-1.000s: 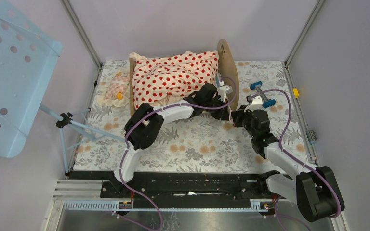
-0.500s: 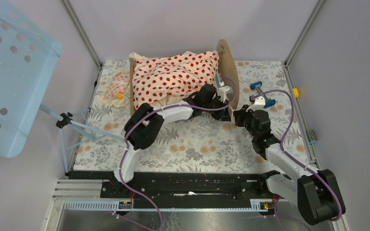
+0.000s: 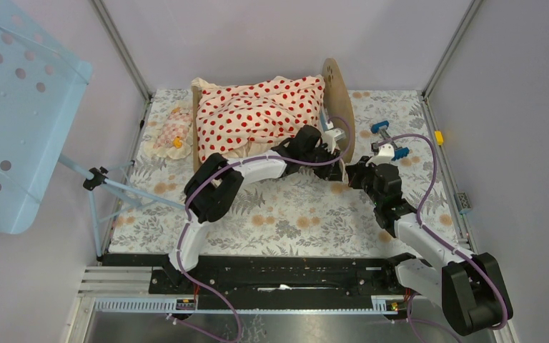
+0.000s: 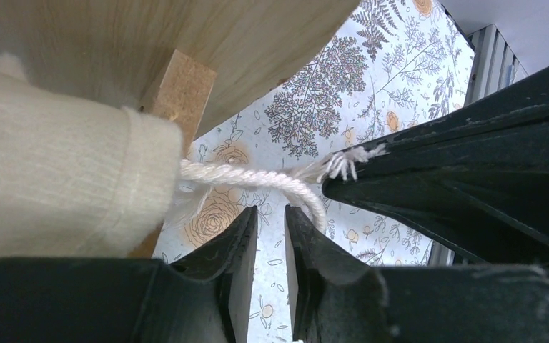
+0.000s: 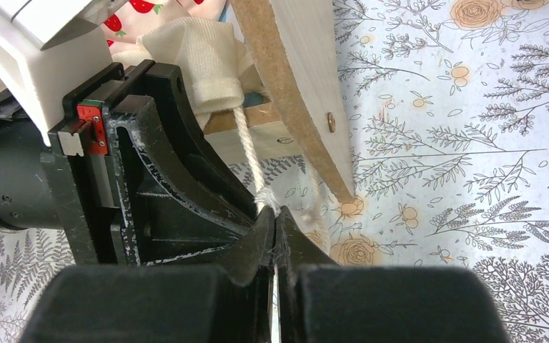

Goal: Set up the pet bed
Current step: Tie the ropes to the bed frame.

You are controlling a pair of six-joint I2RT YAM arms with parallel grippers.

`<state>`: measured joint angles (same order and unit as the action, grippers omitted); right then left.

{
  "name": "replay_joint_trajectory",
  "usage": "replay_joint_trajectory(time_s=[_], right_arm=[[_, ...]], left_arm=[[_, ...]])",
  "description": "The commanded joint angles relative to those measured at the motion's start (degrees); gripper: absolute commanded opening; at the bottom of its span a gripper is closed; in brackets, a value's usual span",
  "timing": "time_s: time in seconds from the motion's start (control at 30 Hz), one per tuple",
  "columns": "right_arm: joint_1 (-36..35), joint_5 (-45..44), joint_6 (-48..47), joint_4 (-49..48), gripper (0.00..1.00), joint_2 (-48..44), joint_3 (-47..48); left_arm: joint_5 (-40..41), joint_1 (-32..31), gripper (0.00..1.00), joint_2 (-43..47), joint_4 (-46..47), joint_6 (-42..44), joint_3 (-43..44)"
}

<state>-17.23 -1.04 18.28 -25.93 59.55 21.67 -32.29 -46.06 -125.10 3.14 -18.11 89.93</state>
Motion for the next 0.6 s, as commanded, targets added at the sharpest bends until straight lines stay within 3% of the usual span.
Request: replay_joint_trajectory(time_s=[0.0,0.13,0.37,0.57], right_arm=[[-0.17,-1.39,0.81,-0.02,0.00,-0.96,0.60],[-0.17,-1.62,1.07,0.36,0.00,-1.11,0.52],[-0.17,-1.55,1.46,0.33,0.00,-1.31,0.58],[-0.17,-1.52,1.73,0.37,0.00,-1.56,0.39]], left_arm=[[4.28,1.06,0.26,-1.89,-3.82,1.53,-1.57],[6.37,1.06,0.33,-2.12,-3.87,3.18,-2.51],[8.24,1.06,0.35,-3.04,-3.39,5.25,-3.39],[9.26,0.89,0.40,-1.85,1.77,6.09,-6.73]])
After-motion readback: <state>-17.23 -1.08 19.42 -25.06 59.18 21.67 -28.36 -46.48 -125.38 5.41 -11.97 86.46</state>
